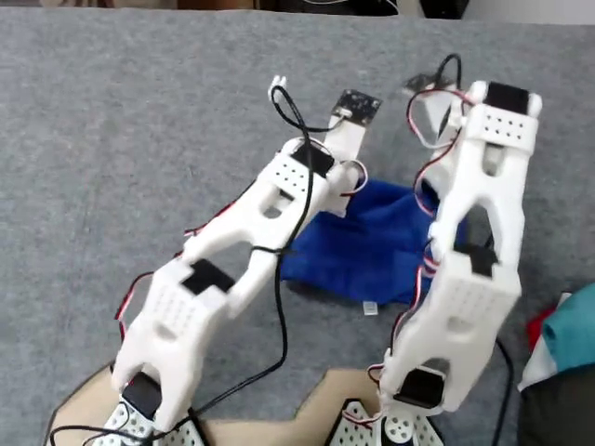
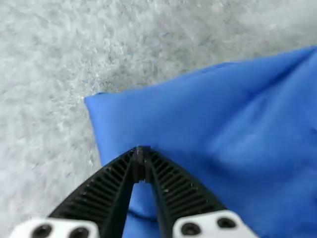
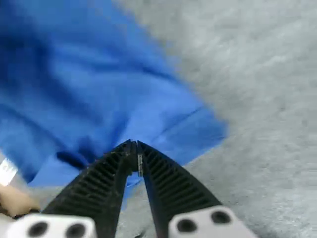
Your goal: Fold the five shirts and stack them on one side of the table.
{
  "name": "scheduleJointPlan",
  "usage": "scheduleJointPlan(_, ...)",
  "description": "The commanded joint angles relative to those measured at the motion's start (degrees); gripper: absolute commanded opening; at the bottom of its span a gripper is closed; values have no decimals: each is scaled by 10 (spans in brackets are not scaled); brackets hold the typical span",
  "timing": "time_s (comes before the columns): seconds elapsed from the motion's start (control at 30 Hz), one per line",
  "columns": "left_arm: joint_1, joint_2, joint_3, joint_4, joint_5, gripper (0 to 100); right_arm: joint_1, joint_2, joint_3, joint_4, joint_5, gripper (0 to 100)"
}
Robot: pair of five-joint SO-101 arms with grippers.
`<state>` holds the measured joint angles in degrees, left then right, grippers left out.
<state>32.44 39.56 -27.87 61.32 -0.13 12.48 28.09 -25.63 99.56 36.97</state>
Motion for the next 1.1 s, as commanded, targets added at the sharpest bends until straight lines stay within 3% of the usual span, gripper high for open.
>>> scheduleJointPlan(0.0, -11, 58, -105, 26, -4, 20, -15, -124, 160, -77, 11, 5)
scheduleJointPlan(0.27, -37, 187, -295, 122, -5, 20, -15, -114, 344, -243, 55, 5)
scheduleJointPlan(0.53, -36, 261, -440, 167, -5, 20, -8, -76, 353, -186, 92, 5)
scheduleJointPlan(0.8, -53, 291, -455, 166, -5, 20, 29, -125, 353, -133, 94, 5)
scheduleJointPlan(1.07, -53, 291, -455, 166, -6, 20, 104, -156, 354, -105, 155, 5)
